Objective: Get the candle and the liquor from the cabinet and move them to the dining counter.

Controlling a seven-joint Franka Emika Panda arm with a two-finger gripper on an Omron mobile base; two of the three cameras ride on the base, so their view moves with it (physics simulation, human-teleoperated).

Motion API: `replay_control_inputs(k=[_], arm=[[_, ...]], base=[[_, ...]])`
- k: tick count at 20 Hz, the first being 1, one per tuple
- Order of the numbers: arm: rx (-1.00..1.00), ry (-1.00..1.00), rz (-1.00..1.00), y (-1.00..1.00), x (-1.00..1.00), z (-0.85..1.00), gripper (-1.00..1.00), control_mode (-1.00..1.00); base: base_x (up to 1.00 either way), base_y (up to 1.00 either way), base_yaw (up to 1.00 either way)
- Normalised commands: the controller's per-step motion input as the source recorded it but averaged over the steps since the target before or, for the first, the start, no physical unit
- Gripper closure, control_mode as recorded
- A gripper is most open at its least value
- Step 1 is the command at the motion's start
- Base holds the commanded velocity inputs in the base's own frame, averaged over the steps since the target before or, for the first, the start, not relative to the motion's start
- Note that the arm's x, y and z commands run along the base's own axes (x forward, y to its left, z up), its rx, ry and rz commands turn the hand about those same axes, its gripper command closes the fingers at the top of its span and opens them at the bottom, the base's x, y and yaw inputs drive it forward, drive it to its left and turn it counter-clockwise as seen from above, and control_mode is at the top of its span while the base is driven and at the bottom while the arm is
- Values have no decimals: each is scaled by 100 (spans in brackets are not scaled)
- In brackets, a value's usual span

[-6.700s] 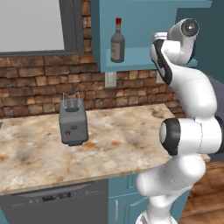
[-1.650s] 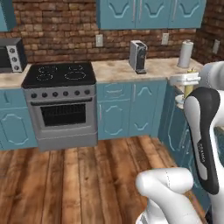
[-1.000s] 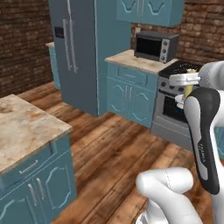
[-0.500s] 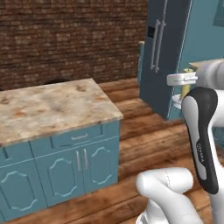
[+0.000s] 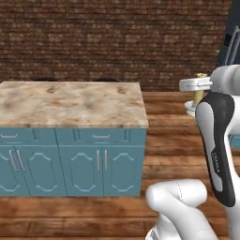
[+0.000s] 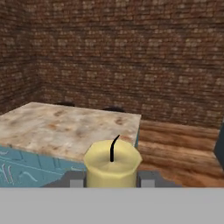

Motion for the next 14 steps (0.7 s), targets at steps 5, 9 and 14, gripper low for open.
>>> replay_control_inputs(k=[5,9,14], arm=[[0,0,0,0,0,0,100,100],[0,0,0,0,0,0,100,100],[0,0,0,0,0,0,100,100]], base=[[46,11,38],[53,83,4],[79,90,-18]])
